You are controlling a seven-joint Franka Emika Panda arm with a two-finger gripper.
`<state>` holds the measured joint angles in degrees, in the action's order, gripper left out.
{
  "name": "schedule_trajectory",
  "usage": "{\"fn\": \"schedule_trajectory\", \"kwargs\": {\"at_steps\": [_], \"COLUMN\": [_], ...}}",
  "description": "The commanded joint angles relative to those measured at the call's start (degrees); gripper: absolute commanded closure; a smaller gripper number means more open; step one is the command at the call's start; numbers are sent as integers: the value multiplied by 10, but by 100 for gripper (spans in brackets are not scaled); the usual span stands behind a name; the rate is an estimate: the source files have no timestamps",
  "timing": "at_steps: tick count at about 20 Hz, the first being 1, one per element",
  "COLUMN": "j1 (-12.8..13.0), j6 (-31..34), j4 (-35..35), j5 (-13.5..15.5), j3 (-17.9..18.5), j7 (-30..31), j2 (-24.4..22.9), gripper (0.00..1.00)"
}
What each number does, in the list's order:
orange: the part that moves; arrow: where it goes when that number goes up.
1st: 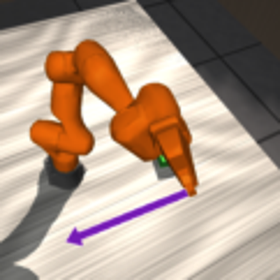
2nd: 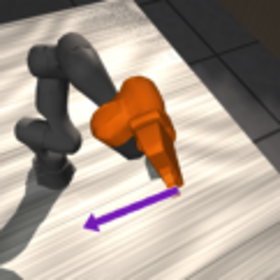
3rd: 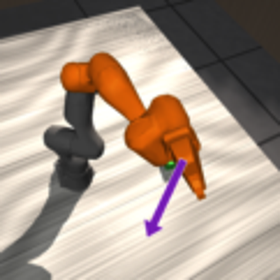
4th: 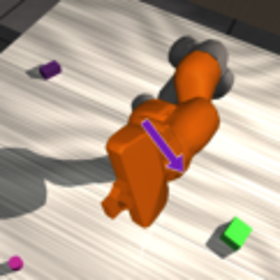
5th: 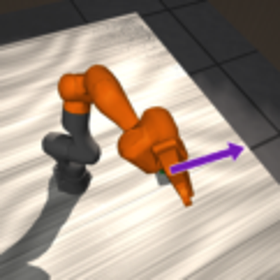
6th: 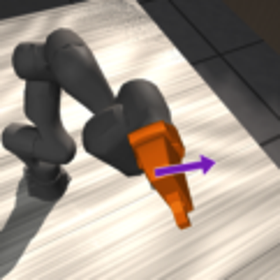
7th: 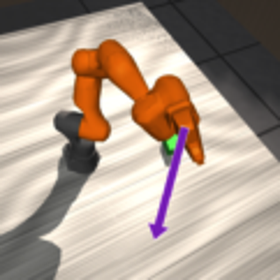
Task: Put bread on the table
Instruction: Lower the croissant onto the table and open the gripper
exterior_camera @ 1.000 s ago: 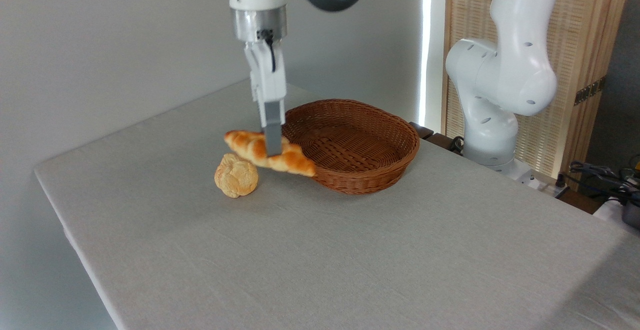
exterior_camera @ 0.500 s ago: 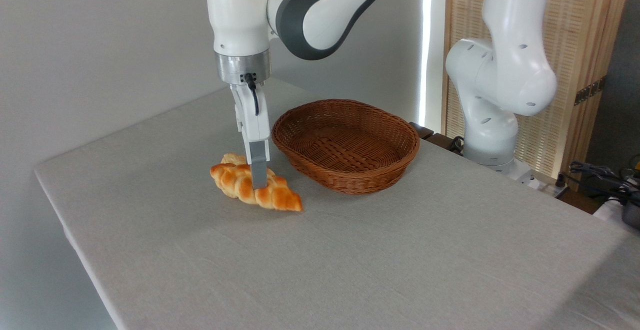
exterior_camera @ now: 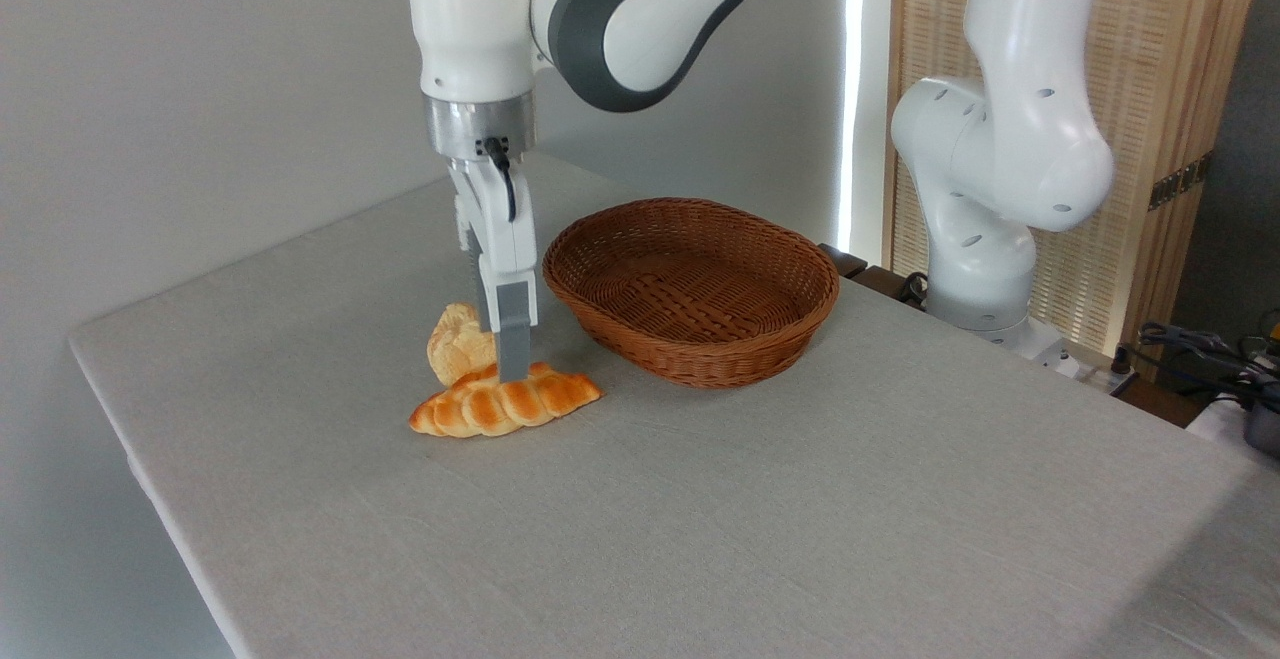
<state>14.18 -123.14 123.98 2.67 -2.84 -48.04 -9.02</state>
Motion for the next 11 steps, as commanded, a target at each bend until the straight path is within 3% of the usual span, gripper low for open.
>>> {"fn": "schedule_trajectory", "kwargs": {"at_steps": [1, 6, 9, 11], "j1": [2, 1, 1, 1], "j6": [40, 162, 167, 167], "j4": [-72, -177, -176, -180], "j5": [5, 4, 4, 3], "j3": [42, 75, 82, 99], "j7": [57, 125, 188, 193], "j2": [-3, 1, 9, 14], "gripper": [0, 0, 0, 0]}}
